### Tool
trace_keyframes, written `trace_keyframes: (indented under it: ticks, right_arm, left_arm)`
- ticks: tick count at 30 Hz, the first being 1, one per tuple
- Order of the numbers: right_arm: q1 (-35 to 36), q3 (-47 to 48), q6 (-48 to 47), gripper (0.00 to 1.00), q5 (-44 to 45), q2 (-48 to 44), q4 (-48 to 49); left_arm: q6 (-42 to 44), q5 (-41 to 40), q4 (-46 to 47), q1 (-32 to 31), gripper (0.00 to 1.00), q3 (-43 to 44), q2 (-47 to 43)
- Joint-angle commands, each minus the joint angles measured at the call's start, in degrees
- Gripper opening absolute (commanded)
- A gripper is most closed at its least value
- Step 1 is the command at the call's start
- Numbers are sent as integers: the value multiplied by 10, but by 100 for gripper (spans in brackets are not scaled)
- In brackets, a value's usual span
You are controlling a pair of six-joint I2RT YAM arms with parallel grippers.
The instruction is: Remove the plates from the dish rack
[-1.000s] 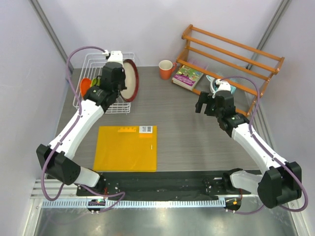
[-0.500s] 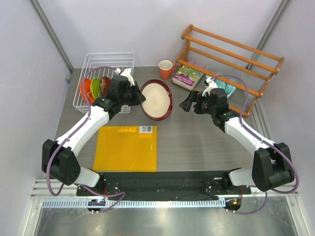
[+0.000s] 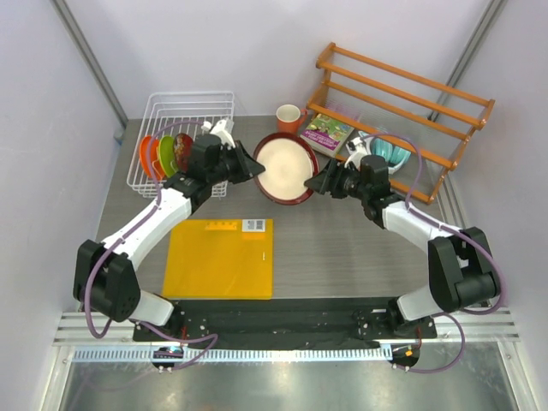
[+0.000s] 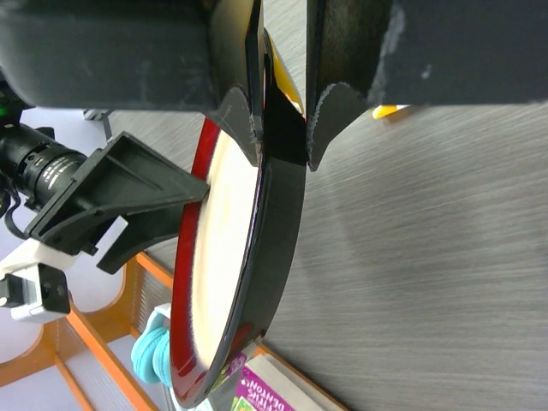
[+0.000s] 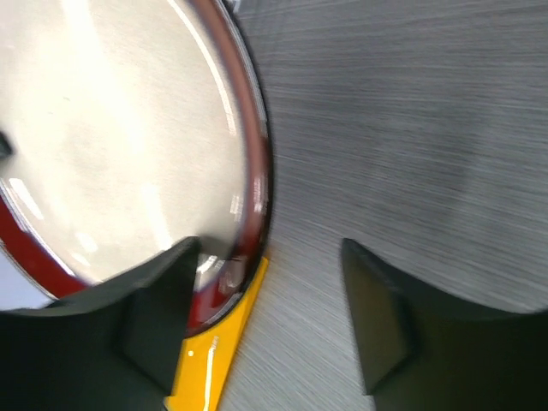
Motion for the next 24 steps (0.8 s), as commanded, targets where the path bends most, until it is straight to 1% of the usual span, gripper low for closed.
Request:
trace_keyframes:
  ticks: [1, 4, 5, 7, 8, 9, 13, 15, 16, 17, 18, 19, 20, 22, 24]
  right_arm:
    - [3, -7, 32, 61, -42, 11, 84]
    - [3, -12, 40, 38, -56, 12, 103]
    - [3, -12, 40, 26, -60, 12, 105]
    - [2, -14, 42, 17, -75, 14, 119]
    - [3, -15, 44, 6, -80, 14, 123]
    - [3, -18, 48, 1, -88, 16, 128]
    - [0, -36, 69, 1, -101, 14, 178]
    - [-4, -45, 73, 1, -94, 9, 182]
    - [-5, -49, 75, 1, -75, 4, 177]
    - [-11, -56, 74, 1, -66, -12, 173]
    - [-12, -59, 72, 1, -57, -20, 161]
    - [-16, -61, 69, 1, -39, -30, 150]
    - [-20, -64, 61, 1, -25, -52, 133]
    - [-34, -68, 52, 1, 3, -75, 96]
    - [-58, -75, 47, 1, 13, -104, 66]
  left_arm:
    - [-53, 62, 139, -1, 0, 8, -11]
    - [-54, 62, 141, -1, 0, 4, -9]
    - [-52, 61, 138, -1, 0, 3, -8]
    - [-49, 60, 136, -1, 0, 2, -5]
    - [-48, 62, 137, -1, 0, 1, -4]
    - [-49, 64, 138, -1, 0, 1, -2]
    - [-56, 72, 151, -1, 0, -2, 4]
    - [-54, 78, 152, -1, 0, -2, 10]
    - [-49, 80, 152, -1, 1, -2, 11]
    - [-45, 81, 150, -2, 8, -2, 15]
    - [-42, 81, 143, -2, 41, -1, 16]
    - [-34, 76, 139, -1, 50, -1, 16]
    - [-28, 74, 136, -1, 49, -2, 16]
    - [-10, 60, 122, -1, 63, -2, 16]
    - [0, 40, 110, -1, 99, -3, 12]
